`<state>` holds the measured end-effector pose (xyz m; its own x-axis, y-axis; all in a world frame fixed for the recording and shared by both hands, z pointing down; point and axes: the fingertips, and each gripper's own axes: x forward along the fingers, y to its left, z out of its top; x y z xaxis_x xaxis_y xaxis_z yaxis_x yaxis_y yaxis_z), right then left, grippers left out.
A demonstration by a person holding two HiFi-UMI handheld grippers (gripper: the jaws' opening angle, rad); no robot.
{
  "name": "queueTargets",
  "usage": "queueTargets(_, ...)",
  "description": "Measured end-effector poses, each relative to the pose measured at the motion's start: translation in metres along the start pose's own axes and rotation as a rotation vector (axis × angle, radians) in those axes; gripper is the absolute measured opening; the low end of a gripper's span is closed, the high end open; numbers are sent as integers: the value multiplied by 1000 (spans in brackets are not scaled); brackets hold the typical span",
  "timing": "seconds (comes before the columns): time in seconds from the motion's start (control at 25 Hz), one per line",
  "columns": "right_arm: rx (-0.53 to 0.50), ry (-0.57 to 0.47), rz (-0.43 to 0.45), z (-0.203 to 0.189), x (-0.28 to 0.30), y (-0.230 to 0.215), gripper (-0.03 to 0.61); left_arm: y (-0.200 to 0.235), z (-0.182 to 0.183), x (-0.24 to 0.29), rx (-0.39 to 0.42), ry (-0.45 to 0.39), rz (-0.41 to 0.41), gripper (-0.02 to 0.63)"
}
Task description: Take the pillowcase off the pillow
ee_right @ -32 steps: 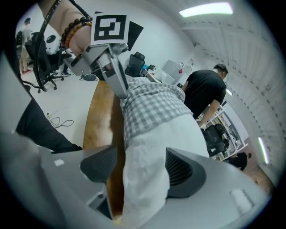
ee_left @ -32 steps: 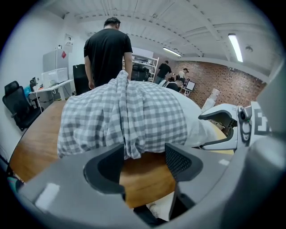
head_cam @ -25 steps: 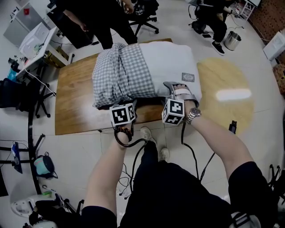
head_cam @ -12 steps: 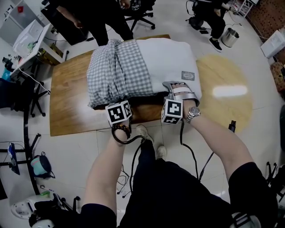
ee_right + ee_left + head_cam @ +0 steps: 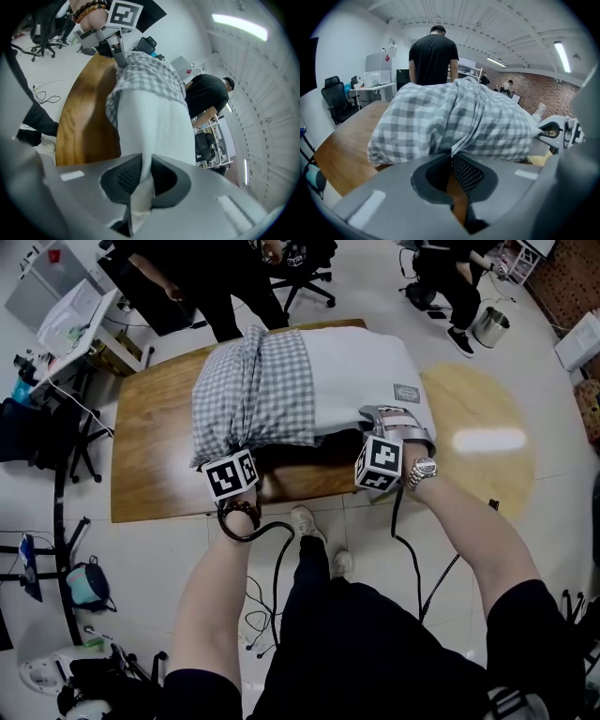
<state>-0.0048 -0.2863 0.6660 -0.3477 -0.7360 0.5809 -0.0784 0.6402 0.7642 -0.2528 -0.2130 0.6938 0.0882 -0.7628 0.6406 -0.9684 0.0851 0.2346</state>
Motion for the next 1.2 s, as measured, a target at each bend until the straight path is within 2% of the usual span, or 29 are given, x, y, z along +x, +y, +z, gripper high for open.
queueTargets(0.2, 26, 18, 7, -16, -6, 1, 28, 33, -1, -16, -45, -11, 69, 9)
queueTargets(0.4, 44, 27, 20, -20, -11, 9, 28, 63, 0, -30, -48, -14, 121, 9)
queueTargets(0.56, 64, 22, 46, -16, -16, 12, 29, 70, 2, -38, -48, 3, 128, 9)
queueTargets(0.68, 75, 4, 68, -9, -18, 14, 56, 60, -2, -36, -41, 27, 102, 11)
queueTargets(0.8, 66, -40, 92, -1, -25, 15, 145, 48, -4, -37, -18, 51, 58, 15)
queueTargets(0.88, 84, -67, 119, 4, -34, 16, 179, 39, -3, -42, -11, 51, 29, 30)
queueTargets(1.08, 131, -138, 163, 26, -68, 17, 184, 0, -5, -58, 46, 61, -92, 43)
queueTargets(1.2, 150, -164, 164, 39, -87, 9, 186, -15, -4, -72, 74, 59, -113, 43)
